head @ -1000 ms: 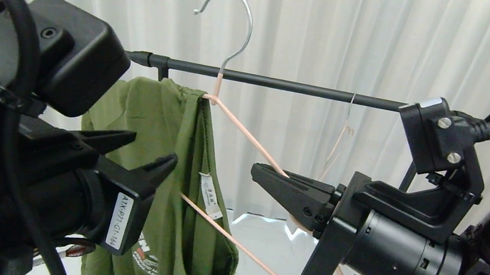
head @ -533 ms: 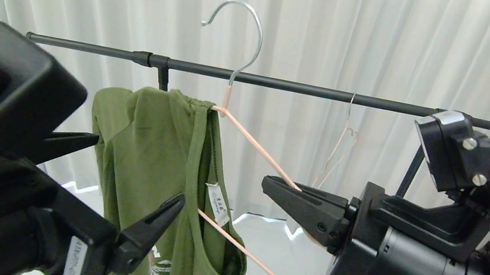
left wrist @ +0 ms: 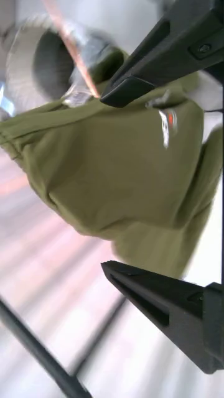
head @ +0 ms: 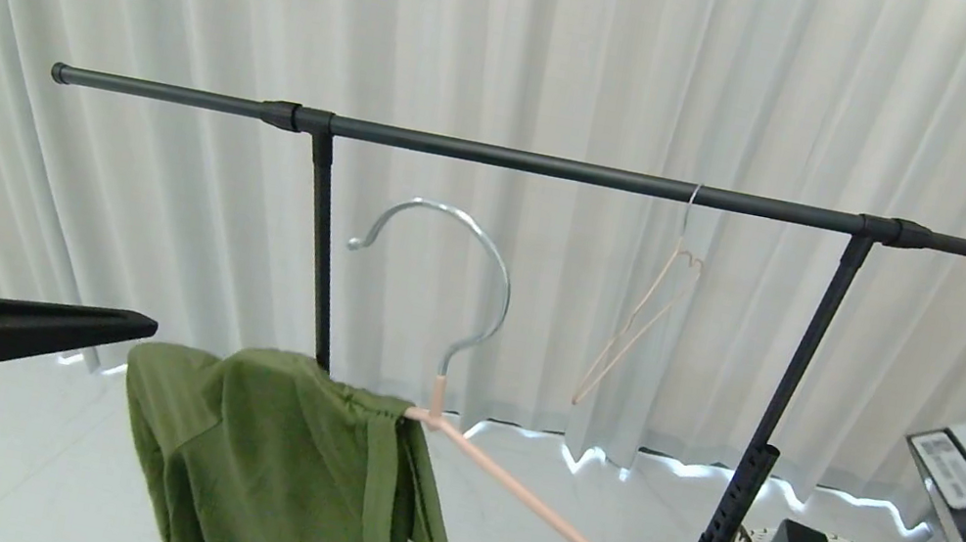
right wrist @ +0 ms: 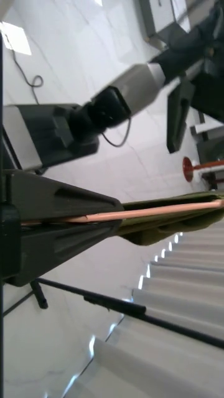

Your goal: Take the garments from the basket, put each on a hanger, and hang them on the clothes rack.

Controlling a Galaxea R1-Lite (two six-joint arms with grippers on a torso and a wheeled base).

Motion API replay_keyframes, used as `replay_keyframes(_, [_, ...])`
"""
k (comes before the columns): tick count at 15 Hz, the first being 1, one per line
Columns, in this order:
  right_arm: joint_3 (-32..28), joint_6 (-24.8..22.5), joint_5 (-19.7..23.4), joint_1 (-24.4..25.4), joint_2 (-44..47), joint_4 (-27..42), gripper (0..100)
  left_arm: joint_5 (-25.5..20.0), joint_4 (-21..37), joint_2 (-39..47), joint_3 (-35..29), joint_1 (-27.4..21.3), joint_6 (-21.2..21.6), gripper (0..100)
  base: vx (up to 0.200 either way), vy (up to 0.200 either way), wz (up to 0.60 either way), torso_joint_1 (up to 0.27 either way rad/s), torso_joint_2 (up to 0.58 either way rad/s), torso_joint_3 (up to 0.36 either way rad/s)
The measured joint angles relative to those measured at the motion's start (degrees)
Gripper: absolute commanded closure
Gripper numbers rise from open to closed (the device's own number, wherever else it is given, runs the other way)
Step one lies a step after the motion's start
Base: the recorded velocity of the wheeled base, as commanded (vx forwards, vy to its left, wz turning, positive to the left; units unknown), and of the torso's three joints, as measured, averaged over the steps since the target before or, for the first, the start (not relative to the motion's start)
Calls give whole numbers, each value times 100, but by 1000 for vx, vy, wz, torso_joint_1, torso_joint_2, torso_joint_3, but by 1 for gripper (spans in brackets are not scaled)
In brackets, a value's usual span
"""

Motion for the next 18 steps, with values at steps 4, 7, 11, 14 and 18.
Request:
replay_keyframes(4, [391, -51, -9, 347, -226, -2, 100, -711, 0, -188, 160, 89, 90, 0, 0, 0, 0, 0, 0, 0])
replay_keyframes(7, [592, -286, 24, 460, -279, 4, 100, -1157, -2, -245, 301, 72, 88, 0, 0, 0, 0, 0, 0, 0])
replay_keyframes(11, [664, -401, 33, 614, -293, 26, 100, -1875, -4, -183, 511, 76, 85, 0, 0, 0, 0, 0, 0, 0])
replay_keyframes(14, [785, -605, 33, 724, -295, 26, 100, -1994, -11, -113, 699, 138, 44, 0, 0, 0, 0, 0, 0, 0])
replay_keyframes(18, [906, -702, 28, 937, -315, 24, 100, -2566, -2, -80, 1029, 148, 69, 0, 0, 0, 0, 0, 0, 0])
